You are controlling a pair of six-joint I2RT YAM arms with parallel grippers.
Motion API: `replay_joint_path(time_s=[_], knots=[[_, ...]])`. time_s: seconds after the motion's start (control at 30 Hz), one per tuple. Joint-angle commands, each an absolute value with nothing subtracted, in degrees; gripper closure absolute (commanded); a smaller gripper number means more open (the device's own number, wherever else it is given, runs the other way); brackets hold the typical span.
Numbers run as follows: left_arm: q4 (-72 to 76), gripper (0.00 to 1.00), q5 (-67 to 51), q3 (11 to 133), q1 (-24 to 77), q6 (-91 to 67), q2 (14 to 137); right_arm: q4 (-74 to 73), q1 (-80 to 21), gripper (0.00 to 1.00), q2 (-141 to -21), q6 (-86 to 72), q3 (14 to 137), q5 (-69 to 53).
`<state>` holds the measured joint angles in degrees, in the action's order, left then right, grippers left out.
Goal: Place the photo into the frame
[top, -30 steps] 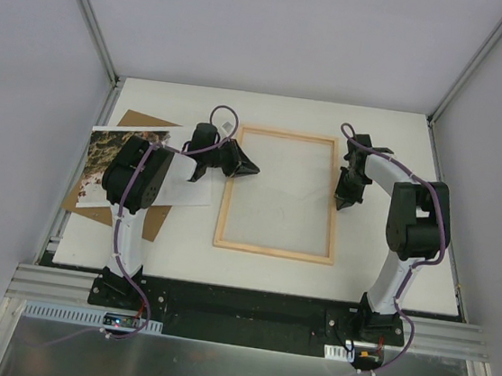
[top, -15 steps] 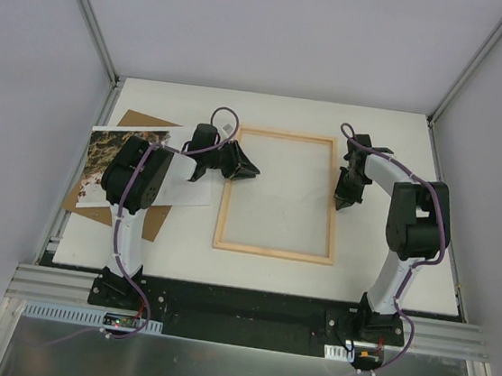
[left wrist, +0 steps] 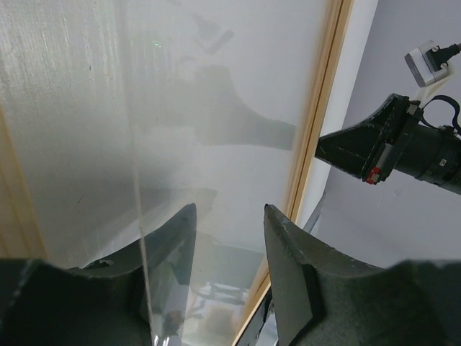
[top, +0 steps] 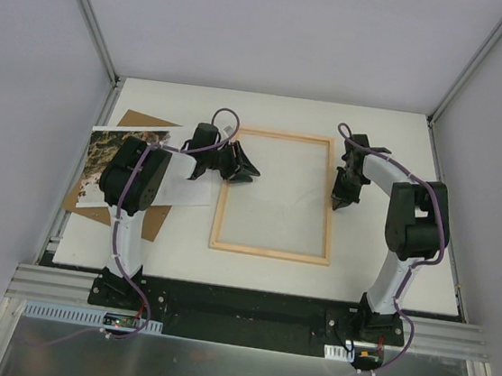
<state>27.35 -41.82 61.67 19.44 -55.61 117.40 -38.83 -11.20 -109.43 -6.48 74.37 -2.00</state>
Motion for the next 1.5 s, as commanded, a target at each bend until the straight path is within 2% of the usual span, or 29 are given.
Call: replay_joint_path(time_s=[0.0, 0.47, 1.47], knots=[[25.4, 0.57, -42.71, 63.63, 19.51, -53.0, 113.47, -39.46, -11.6, 0.98, -109.16, -6.85, 76.55, -3.34], [21.36, 0.46, -42.01, 63.98, 18.63, -50.1, 111.53, -39.55, -11.43, 0.98, -108.81, -6.68, 76.38, -3.52], [13.45, 0.39, -40.08, 64.25, 16.79, -46.58, 108.02, -39.9, -11.08, 0.98, -108.02, -5.8, 75.67, -3.69]])
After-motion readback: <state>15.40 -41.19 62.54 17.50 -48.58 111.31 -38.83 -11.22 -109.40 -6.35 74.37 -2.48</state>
